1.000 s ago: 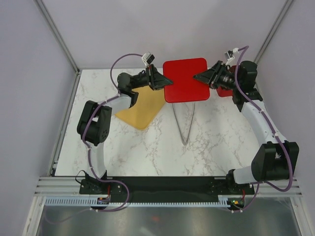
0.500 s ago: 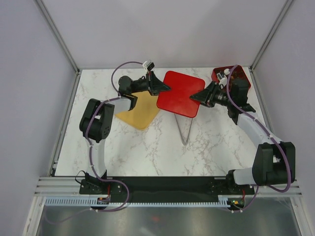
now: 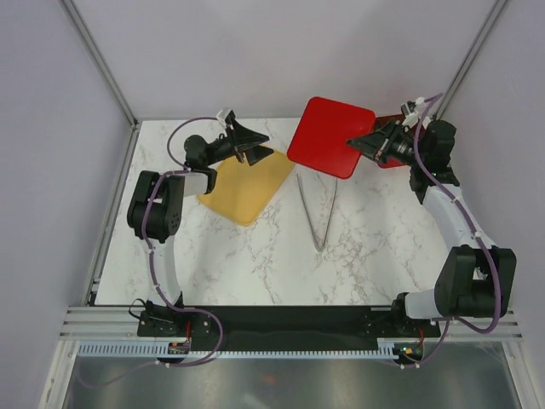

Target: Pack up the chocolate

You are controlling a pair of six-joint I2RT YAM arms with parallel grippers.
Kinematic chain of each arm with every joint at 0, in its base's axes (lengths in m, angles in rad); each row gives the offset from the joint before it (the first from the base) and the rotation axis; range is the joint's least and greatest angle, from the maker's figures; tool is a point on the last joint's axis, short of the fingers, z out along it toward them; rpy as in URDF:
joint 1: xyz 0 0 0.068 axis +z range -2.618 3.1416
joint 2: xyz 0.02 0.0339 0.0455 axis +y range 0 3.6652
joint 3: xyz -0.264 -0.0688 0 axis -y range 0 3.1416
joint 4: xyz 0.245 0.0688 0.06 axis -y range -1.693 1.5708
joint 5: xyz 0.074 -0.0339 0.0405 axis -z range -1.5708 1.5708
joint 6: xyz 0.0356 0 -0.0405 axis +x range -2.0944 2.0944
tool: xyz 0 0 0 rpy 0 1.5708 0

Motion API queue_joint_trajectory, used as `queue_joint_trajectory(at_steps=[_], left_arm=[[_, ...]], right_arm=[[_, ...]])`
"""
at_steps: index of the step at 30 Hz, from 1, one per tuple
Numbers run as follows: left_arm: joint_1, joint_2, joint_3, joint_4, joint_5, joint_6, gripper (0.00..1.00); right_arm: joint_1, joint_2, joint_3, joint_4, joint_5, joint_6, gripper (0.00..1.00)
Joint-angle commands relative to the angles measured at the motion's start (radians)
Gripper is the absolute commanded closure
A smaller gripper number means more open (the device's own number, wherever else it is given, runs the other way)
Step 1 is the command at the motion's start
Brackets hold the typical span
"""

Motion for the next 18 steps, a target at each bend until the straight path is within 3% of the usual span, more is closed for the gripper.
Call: queue_joint_trajectory(at_steps=[1, 6, 7, 9, 11, 16, 18], left_arm=[[0.028, -0.092, -0.046, 0.166, -0.014, 0.075, 0.25], [0.029, -0.269, -0.1, -0.28, -0.031, 0.424, 0.22], [0.028, -0.302, -0.121, -0.473, -0.061, 0.543, 0.22], [0.02, -0.374, -0.143, -0.671, -0.11, 0.671, 0.21], [0.016, -0.484, -0.173, -0.979, -0.227, 0.848, 0.2], [0.002, -0.688, -0.256, -1.262, -0.4, 1.053, 0.17], [-0.023, -0.78, -0.247, -1.42, -0.44, 1.128, 0.06]], right_arm=[[-0.106, 0.027, 0.115, 0.058, 0.033, 0.03, 1.0], [-0.217, 0.149, 0.208, 0.126, 0.122, 0.068, 1.0], [-0.228, 0.173, 0.215, 0.144, 0.14, 0.105, 1.0], [-0.249, 0.241, 0.225, 0.193, 0.189, 0.148, 1.0], [-0.261, 0.303, 0.227, 0.286, 0.235, 0.217, 1.0], [-0.268, 0.4, 0.23, 0.403, 0.342, 0.266, 1.0], [-0.268, 0.441, 0.206, 0.45, 0.382, 0.315, 1.0]])
